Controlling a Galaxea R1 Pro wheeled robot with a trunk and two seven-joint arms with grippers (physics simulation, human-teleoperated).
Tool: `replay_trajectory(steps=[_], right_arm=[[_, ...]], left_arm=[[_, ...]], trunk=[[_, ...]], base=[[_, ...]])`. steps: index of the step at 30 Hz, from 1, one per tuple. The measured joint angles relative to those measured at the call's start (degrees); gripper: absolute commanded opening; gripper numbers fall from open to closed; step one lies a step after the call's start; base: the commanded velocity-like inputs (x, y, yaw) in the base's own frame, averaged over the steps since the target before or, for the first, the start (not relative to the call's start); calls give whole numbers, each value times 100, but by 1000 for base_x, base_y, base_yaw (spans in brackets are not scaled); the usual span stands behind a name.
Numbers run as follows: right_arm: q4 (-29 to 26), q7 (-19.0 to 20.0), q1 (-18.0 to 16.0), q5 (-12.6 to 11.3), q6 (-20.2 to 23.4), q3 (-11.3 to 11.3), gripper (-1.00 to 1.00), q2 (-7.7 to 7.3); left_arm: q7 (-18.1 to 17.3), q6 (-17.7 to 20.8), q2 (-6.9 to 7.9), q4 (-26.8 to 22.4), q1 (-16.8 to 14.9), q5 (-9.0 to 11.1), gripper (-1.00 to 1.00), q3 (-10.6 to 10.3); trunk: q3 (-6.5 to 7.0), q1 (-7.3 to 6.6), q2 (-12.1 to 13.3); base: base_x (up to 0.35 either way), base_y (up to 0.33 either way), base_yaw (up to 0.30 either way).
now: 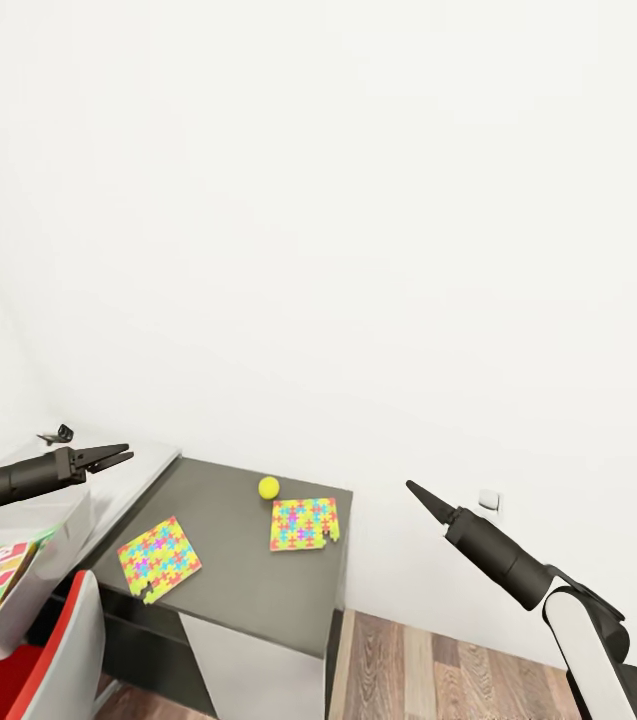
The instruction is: Put all the toys in the child's room - the three board games (two on the bed and one on the table), the two jigsaw puzzles on the table, and the tennis ball on the table - inside the toy box on the table in the child's room.
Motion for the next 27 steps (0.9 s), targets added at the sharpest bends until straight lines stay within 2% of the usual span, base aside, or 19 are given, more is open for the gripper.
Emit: replay_trajectory(steps=[27], right_arm=[[2, -3, 1, -2, 0, 0, 100, -7]], left_arm=[[0, 8, -48, 0, 1, 3, 100, -29]], trunk=[[189, 0, 0]], base=[[-1, 0, -202]])
